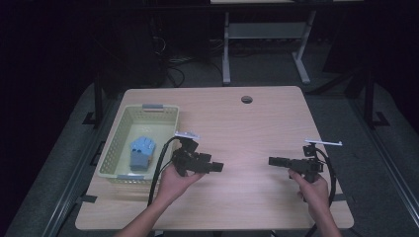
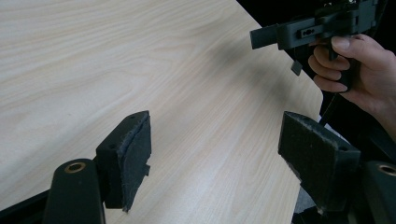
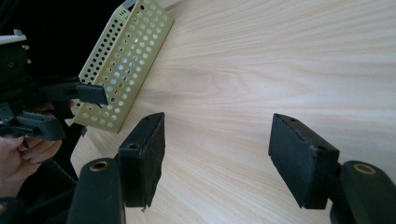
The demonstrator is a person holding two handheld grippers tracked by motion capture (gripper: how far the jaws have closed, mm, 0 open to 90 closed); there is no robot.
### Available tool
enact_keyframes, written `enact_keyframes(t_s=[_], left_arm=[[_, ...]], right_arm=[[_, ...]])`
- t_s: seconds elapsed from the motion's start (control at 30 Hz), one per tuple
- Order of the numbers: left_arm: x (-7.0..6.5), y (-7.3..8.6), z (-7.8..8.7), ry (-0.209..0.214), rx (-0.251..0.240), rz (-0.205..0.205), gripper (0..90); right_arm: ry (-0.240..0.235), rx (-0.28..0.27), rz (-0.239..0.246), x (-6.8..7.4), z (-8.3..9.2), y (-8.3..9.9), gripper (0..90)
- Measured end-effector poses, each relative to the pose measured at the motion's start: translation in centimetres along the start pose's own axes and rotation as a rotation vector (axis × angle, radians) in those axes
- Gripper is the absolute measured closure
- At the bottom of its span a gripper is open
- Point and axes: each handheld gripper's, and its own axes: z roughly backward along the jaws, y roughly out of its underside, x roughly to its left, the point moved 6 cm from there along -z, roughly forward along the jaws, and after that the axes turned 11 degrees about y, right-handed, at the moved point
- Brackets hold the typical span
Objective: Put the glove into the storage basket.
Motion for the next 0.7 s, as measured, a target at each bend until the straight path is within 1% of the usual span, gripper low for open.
enact_keyframes(t_s=[0.03,0.2,0.27,0.3,0.43,0.53,0.57,0.6,0.7], left_arm=[[0.0,0.2,-0.2,0.003,0.001,0.001,25.4],[0.0,1.0,-0.9,0.01,0.01,0.001,25.5],[0.1,1.4,-1.2,0.009,0.014,0.002,25.5],[0.1,1.5,-1.3,0.01,0.015,0.004,25.5],[0.2,2.2,-1.5,0.013,0.016,0.005,25.5],[0.0,2.6,-1.4,0.034,-0.003,0.016,25.5],[-0.1,2.7,-1.5,0.037,-0.008,0.018,25.6],[-0.2,2.9,-1.5,0.04,0.001,0.014,25.6],[-0.4,3.7,-1.5,0.042,0.002,0.008,25.6]], right_arm=[[-0.002,-0.004,-0.009,-0.2,0.2,0.2,36.1],[0.002,-0.012,-0.02,-1.0,0.7,0.9,36.1],[0.011,-0.009,-0.012,-1.2,0.8,1.2,35.6],[0.015,-0.006,-0.008,-1.2,0.9,1.4,35.3],[0.002,-0.019,-0.003,-1.3,1.0,2.1,35.0],[-0.003,-0.018,-0.002,-1.3,1.1,2.5,34.6],[-0.002,-0.024,0.003,-1.3,1.3,2.7,34.1],[-0.002,-0.031,0.005,-1.3,1.3,2.7,33.7],[-0.015,-0.056,0.004,-1.3,1.8,3.2,31.8]])
